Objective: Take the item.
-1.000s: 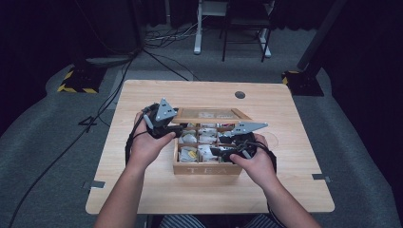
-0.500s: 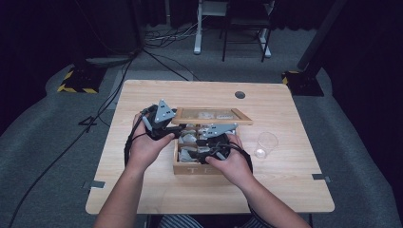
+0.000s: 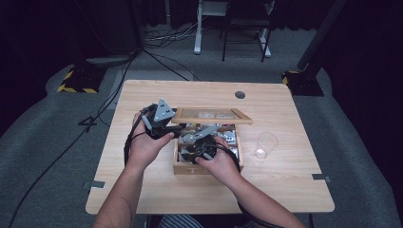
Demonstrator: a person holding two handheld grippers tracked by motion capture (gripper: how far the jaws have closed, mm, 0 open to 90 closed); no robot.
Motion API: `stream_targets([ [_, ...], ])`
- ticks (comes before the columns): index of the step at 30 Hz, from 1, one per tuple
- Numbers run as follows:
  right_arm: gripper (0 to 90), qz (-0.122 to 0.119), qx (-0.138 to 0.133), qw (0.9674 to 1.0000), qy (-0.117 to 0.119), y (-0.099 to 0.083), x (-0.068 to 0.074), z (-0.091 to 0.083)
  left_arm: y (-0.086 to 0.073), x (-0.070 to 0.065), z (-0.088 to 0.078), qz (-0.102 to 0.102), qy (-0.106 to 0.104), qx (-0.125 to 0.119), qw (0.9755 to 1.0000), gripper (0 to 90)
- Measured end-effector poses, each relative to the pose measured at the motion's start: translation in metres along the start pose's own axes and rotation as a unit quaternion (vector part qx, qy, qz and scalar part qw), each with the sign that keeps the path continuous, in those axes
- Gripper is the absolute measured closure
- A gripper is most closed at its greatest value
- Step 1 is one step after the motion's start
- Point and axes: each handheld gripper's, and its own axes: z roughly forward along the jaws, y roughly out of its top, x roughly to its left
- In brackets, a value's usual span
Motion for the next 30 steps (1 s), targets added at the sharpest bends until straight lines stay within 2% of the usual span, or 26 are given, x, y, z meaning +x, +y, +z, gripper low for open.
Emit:
stream_targets([
  [4, 60.3, 0.005, 0.005, 1.0000, 0.000, -0.001, -0.001, 0.005, 0.000, 0.000, 0.000, 0.001, -0.001, 0.001, 1.0000, 44.2],
  [6, 60.9, -0.001, 0.007, 1.0000, -0.002, -0.001, -0.002, 0.007, 0.000, 0.000, 0.000, 0.001, 0.000, 0.001, 1.0000, 44.2],
  [14, 71.5, -0.008, 0.010, 0.9999, -0.010, 0.001, -0.006, 0.006, -0.001, -0.001, 0.000, 0.002, 0.000, 0.000, 1.0000, 44.2],
  [16, 71.2, -0.007, 0.011, 0.9999, -0.006, 0.000, -0.005, 0.007, -0.001, -0.001, 0.000, 0.001, -0.001, 0.000, 1.0000, 44.2],
  [22, 61.1, -0.007, 0.015, 0.9999, -0.001, -0.002, -0.001, 0.014, -0.001, -0.001, 0.000, 0.002, 0.001, 0.000, 1.0000, 44.3],
  [24, 61.6, -0.004, 0.014, 0.9999, -0.009, -0.002, -0.001, 0.015, -0.001, -0.001, 0.000, 0.002, 0.000, 0.000, 1.0000, 44.2],
  [30, 69.2, -0.009, 0.015, 0.9998, -0.003, -0.001, -0.005, 0.015, -0.001, -0.001, 0.000, 0.003, 0.000, 0.001, 1.0000, 44.2],
])
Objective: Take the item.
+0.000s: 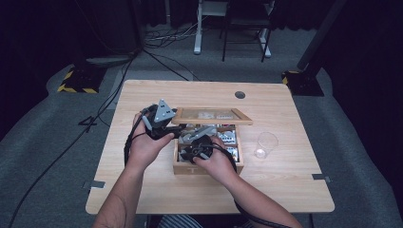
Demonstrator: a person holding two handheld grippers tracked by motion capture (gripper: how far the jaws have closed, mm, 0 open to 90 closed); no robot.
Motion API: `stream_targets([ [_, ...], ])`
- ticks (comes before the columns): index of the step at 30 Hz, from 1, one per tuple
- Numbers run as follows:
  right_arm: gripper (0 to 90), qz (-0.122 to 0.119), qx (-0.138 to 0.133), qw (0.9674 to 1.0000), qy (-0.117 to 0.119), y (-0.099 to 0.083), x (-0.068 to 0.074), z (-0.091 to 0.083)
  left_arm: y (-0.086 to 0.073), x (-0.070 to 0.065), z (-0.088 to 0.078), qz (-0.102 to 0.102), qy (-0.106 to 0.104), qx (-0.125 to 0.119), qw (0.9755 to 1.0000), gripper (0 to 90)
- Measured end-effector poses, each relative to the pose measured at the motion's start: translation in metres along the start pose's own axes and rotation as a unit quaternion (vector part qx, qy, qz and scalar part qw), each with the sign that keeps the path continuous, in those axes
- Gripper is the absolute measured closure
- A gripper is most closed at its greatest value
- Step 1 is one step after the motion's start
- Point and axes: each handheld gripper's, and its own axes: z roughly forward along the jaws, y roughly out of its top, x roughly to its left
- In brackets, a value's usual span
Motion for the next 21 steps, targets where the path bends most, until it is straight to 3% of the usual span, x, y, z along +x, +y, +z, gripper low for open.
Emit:
stream_targets([
  [13, 79.8, 0.003, -0.009, 0.9999, -0.006, 0.0005, -0.0030, -0.0054, 0.0001, -0.0002, 0.0006, 0.000, -0.001, 0.000, 1.0000, 44.2],
  [16, 89.1, -0.003, 0.000, 1.0000, -0.002, -0.0014, -0.0017, -0.0031, 0.0001, -0.0005, 0.0011, 0.000, -0.002, 0.000, 1.0000, 44.1],
  [21, 90.0, -0.002, -0.014, 0.9999, -0.004, -0.0009, -0.0025, -0.0093, 0.0002, -0.0005, 0.0012, -0.002, -0.002, -0.002, 1.0000, 44.2],
])
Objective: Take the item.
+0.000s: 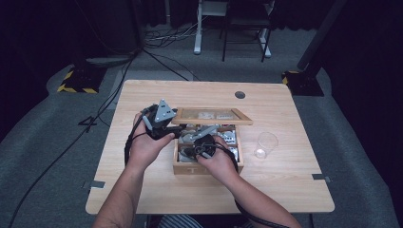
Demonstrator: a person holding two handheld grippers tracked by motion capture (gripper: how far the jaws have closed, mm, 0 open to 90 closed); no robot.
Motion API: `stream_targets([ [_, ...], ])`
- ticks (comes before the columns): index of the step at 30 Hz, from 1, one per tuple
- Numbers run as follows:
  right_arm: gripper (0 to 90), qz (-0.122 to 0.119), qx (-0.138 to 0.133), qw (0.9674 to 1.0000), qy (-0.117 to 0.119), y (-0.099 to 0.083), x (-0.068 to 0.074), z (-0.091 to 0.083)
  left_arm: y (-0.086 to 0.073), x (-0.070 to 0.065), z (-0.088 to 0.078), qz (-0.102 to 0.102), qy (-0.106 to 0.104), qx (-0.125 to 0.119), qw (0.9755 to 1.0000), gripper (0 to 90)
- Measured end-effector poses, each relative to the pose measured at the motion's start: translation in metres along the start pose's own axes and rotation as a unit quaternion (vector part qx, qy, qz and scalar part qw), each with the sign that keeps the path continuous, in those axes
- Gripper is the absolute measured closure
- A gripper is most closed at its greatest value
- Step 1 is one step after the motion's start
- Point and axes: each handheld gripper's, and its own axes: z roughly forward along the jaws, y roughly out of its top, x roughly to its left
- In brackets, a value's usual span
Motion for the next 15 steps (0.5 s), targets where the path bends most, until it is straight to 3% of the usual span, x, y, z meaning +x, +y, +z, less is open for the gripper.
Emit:
stream_targets([
  [9, 90.0, -0.001, -0.040, 0.9992, 0.002, 0.005, 0.005, -0.022, 0.000, 0.001, 0.001, 0.001, -0.001, 0.001, 1.0000, 44.1],
  [15, 90.0, -0.008, -0.051, 0.9987, -0.002, 0.006, 0.010, -0.037, 0.000, 0.000, 0.001, 0.003, 0.000, 0.003, 1.0000, 44.1],
])
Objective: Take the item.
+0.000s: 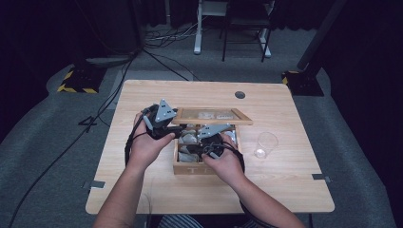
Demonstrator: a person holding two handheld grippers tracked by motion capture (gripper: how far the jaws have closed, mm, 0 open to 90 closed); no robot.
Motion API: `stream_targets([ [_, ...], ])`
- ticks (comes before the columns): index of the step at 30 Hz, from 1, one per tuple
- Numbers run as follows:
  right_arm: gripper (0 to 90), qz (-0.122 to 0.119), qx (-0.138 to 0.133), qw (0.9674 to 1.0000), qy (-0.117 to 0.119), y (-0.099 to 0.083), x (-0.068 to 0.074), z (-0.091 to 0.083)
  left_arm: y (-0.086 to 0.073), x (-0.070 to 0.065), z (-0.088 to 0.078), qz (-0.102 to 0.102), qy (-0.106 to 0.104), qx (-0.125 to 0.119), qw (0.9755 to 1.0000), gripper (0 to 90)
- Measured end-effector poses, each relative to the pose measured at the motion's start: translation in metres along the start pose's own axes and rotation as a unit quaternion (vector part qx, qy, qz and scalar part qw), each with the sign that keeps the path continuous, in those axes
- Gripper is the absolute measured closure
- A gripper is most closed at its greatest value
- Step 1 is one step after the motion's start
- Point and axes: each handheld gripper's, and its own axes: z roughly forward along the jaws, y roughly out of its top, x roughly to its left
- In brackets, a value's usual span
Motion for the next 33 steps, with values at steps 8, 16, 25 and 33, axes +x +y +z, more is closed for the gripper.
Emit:
stream_targets([
  [8, 90.0, -0.011, -0.011, 0.9998, -0.008, 0.002, 0.005, -0.023, 0.000, 0.000, 0.000, -0.002, 0.000, -0.002, 1.0000, 44.1],
  [16, 90.0, -0.017, -0.034, 0.9990, -0.022, 0.004, 0.007, -0.050, 0.001, 0.000, 0.002, 0.001, -0.001, 0.001, 1.0000, 44.1],
  [25, 90.0, -0.007, -0.054, 0.9978, -0.038, 0.002, 0.001, -0.086, 0.002, 0.000, 0.002, 0.001, -0.001, 0.002, 1.0000, 44.1],
  [33, 90.0, 0.011, -0.064, 0.9952, -0.073, -0.009, -0.014, -0.111, 0.002, 0.000, 0.002, 0.000, -0.001, 0.002, 1.0000, 44.0],
])
